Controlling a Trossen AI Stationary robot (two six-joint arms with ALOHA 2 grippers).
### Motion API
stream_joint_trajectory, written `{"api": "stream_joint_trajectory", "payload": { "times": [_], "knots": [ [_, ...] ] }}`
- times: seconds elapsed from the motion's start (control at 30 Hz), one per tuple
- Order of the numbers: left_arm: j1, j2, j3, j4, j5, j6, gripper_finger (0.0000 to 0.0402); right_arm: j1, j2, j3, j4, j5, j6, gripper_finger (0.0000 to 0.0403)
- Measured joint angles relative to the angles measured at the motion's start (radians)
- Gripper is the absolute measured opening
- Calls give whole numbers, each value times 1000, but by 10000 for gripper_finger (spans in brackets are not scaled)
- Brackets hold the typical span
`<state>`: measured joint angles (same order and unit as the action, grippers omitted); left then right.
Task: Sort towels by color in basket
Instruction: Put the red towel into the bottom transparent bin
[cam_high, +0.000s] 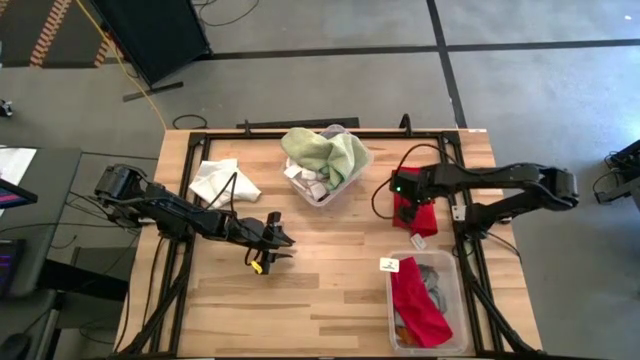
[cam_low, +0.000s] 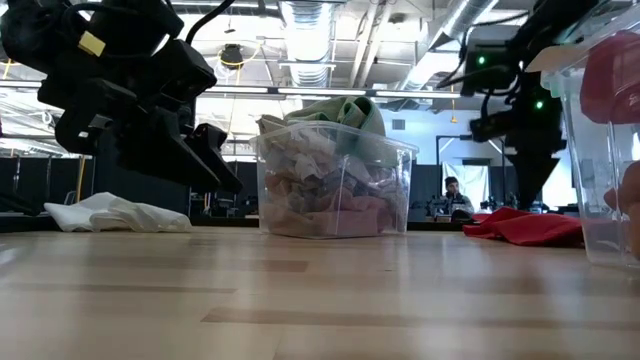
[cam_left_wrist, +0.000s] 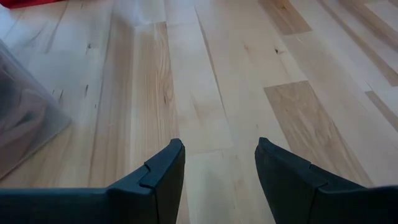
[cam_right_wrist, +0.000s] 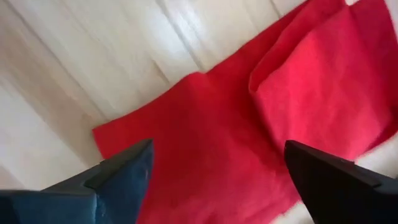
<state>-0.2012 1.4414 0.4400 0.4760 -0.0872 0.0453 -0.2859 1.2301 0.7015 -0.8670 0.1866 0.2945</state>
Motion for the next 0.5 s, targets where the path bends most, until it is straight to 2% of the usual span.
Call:
{"api": "stream_joint_trajectory", "payload": {
  "times": [0.27, 0.5],
  "knots": [
    [0, 0, 0, 0, 0, 0, 185, -69, 47, -11, 24, -40, -23, 390],
    [0, 0, 0, -10, 0, -5, 185, -71, 198, -10, 60, -63, -8, 378]
  ]
}}
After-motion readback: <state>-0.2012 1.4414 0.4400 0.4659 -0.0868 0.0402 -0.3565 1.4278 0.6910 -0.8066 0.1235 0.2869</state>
